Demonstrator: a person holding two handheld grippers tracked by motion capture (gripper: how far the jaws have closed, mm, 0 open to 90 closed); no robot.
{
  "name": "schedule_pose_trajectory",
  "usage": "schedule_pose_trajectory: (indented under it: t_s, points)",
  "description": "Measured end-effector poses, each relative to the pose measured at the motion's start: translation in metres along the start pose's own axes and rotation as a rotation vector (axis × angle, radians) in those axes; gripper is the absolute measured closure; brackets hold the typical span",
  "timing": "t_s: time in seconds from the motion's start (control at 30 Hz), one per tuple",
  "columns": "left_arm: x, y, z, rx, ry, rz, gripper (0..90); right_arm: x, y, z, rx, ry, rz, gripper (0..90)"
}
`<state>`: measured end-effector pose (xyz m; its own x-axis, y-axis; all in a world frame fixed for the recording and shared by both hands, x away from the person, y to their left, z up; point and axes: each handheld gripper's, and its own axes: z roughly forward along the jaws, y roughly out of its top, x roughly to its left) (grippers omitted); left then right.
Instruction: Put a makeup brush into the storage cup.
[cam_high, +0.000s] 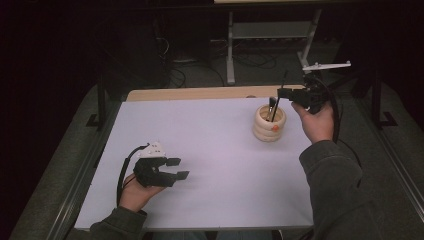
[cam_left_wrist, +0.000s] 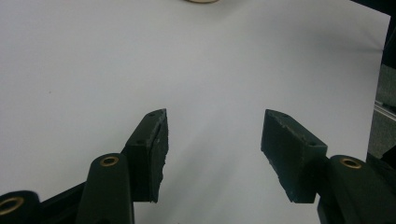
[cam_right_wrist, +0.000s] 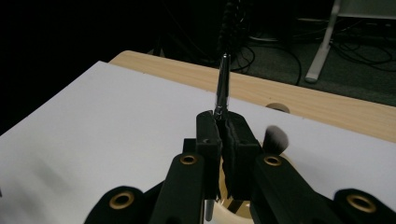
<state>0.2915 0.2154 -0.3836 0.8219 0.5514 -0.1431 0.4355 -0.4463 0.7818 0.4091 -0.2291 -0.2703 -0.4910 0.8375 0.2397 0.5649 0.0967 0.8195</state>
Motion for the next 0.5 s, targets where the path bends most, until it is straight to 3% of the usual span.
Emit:
schedule_pose_trajectory:
  t_s: [0.5]
  points:
    - [0.0,0.0,0.001,0.001,-0.007,-0.011,39.1,-0.015,0.012,0.013,-0.014,-0.068,0.031,84.6]
